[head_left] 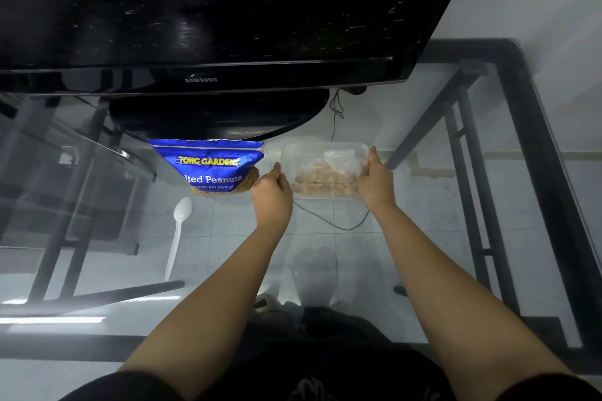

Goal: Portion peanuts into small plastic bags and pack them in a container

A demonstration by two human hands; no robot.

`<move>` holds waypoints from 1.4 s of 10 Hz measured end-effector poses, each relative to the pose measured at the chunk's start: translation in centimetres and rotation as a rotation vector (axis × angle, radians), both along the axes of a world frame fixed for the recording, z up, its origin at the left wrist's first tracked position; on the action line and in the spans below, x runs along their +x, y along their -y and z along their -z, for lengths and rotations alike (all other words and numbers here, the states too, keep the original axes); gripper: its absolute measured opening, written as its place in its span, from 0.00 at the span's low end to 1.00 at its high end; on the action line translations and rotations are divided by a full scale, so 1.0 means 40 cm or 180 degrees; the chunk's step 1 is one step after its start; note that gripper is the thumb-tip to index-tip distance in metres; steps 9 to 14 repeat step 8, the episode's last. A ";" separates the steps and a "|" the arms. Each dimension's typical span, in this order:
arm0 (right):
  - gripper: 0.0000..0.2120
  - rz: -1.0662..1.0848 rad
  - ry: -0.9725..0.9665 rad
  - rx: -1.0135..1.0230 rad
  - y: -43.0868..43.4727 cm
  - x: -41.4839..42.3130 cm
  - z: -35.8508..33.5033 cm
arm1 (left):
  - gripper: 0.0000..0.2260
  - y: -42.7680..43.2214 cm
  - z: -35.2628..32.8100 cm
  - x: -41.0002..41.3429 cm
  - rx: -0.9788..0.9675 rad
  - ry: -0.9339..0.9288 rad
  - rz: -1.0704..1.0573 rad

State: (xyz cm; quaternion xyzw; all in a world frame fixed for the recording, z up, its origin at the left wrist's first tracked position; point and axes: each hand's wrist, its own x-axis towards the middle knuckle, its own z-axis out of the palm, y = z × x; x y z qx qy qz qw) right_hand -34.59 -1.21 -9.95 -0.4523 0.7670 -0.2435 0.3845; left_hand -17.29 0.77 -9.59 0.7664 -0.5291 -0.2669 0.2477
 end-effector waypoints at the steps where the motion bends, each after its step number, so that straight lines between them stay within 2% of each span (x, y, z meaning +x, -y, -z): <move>1: 0.27 -0.0167 -0.0182 -0.0078 -0.004 0.000 0.015 | 0.15 -0.001 0.003 -0.001 -0.0030 0.0050 0.0022; 2: 0.36 -0.0430 -0.0424 -0.0074 -0.003 -0.002 0.031 | 0.15 0.000 0.006 -0.001 -0.0057 0.0160 0.0060; 3: 0.38 -0.0468 -0.0522 -0.0109 0.003 -0.002 0.043 | 0.15 0.001 0.004 -0.004 -0.0022 0.0270 0.0097; 5: 0.28 -0.0266 -0.0200 -0.0151 -0.007 -0.005 0.004 | 0.16 -0.004 -0.019 -0.005 0.0092 0.0181 0.0076; 6: 0.24 -0.0275 -0.0293 -0.0334 -0.005 -0.015 -0.018 | 0.17 0.000 -0.039 0.003 0.0195 0.0110 0.0115; 8: 0.23 -0.0775 -0.0742 -0.0947 -0.134 0.037 -0.042 | 0.17 -0.115 -0.041 0.017 0.0039 -0.0054 0.0366; 14: 0.23 -0.0775 -0.0742 -0.0947 -0.134 0.037 -0.042 | 0.17 -0.115 -0.041 0.017 0.0039 -0.0054 0.0366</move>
